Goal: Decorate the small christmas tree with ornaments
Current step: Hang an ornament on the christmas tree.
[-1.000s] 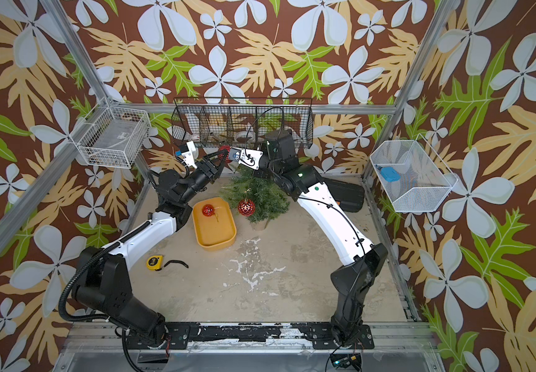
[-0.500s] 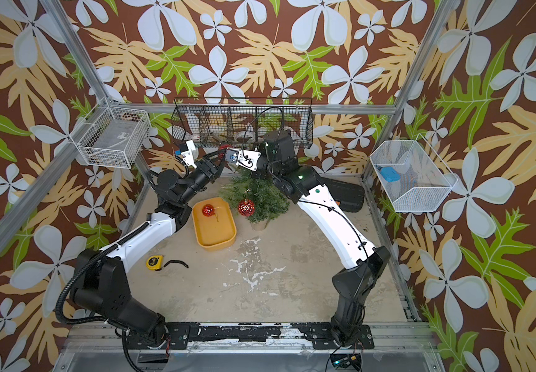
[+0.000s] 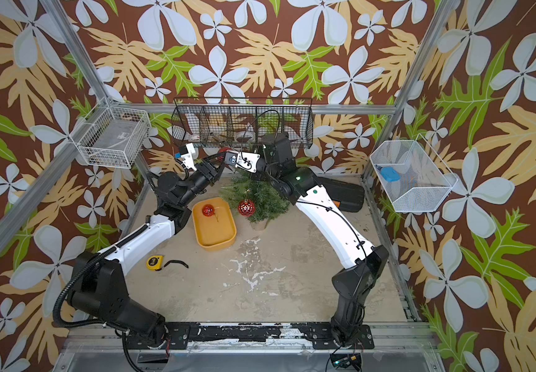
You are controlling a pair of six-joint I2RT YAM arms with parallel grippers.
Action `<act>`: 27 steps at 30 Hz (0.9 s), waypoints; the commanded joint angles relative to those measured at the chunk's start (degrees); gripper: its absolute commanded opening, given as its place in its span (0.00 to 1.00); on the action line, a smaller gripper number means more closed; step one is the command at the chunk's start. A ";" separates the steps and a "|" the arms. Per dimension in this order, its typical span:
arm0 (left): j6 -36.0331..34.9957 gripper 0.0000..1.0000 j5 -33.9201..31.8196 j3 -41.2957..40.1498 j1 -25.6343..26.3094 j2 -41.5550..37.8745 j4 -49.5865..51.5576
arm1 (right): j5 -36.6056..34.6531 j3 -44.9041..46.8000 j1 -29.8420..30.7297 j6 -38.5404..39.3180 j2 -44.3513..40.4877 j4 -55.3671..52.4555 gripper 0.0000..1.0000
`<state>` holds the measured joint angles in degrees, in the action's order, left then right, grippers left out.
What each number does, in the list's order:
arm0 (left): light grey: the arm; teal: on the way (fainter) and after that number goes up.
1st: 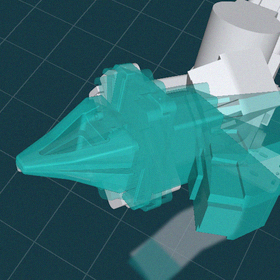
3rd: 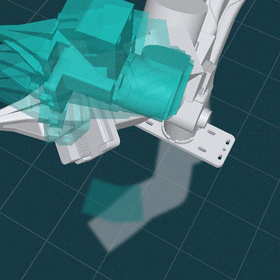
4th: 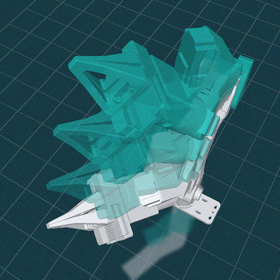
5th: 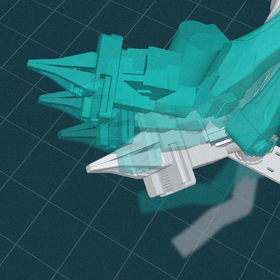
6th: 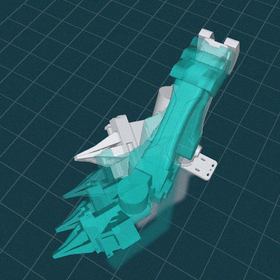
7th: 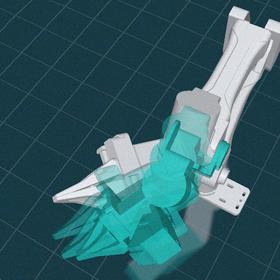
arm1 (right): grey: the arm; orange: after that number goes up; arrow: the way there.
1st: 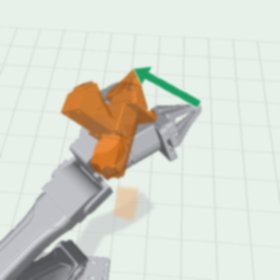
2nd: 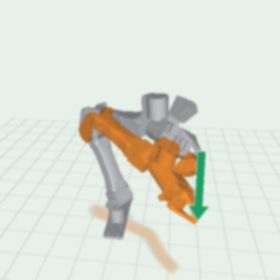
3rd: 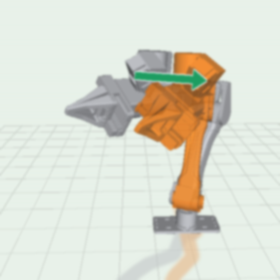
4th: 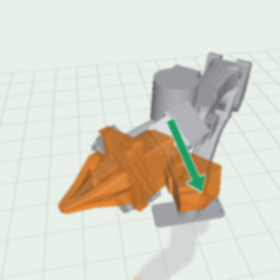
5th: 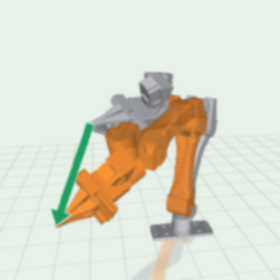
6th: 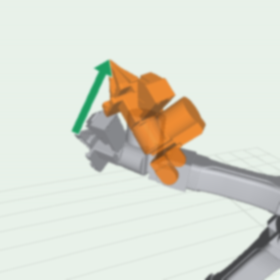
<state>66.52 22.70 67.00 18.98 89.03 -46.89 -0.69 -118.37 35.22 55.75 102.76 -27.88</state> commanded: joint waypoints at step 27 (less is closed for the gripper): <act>-0.65 0.16 -0.92 -1.24 2.50 0.25 -1.20 | -4.12 0.92 0.64 1.52 -0.26 1.07 0.00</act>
<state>66.35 22.31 65.93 21.23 89.17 -46.98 -3.60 -117.56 35.75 57.08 102.94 -27.66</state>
